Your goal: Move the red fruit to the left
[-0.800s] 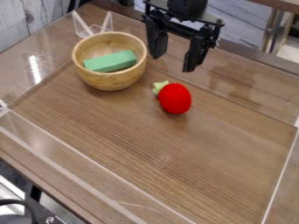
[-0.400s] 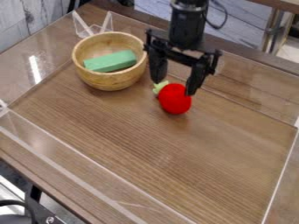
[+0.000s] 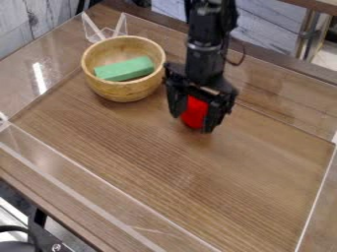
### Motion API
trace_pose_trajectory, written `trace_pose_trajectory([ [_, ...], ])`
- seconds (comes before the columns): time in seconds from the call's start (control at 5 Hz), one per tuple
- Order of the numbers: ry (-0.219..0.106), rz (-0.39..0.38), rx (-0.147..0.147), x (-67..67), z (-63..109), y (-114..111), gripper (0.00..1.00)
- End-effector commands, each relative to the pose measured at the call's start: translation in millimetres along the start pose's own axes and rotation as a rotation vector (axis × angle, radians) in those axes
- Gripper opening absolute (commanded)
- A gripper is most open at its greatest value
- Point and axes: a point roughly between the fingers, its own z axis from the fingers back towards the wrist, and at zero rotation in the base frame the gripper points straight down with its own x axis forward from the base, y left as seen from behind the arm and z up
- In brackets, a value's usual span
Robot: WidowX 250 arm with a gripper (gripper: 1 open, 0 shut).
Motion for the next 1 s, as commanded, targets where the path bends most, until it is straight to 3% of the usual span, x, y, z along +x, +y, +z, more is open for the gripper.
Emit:
trace_pose_trajectory([
  [0.0,-0.076,-0.007,-0.014,1.7,21.9,2.5,1.00],
  [0.2,-0.100,-0.021,-0.016,1.2,33.3,2.7,1.00],
  [0.8,-0.127,-0.091,0.000,7.9,18.4,-3.4,1.00],
])
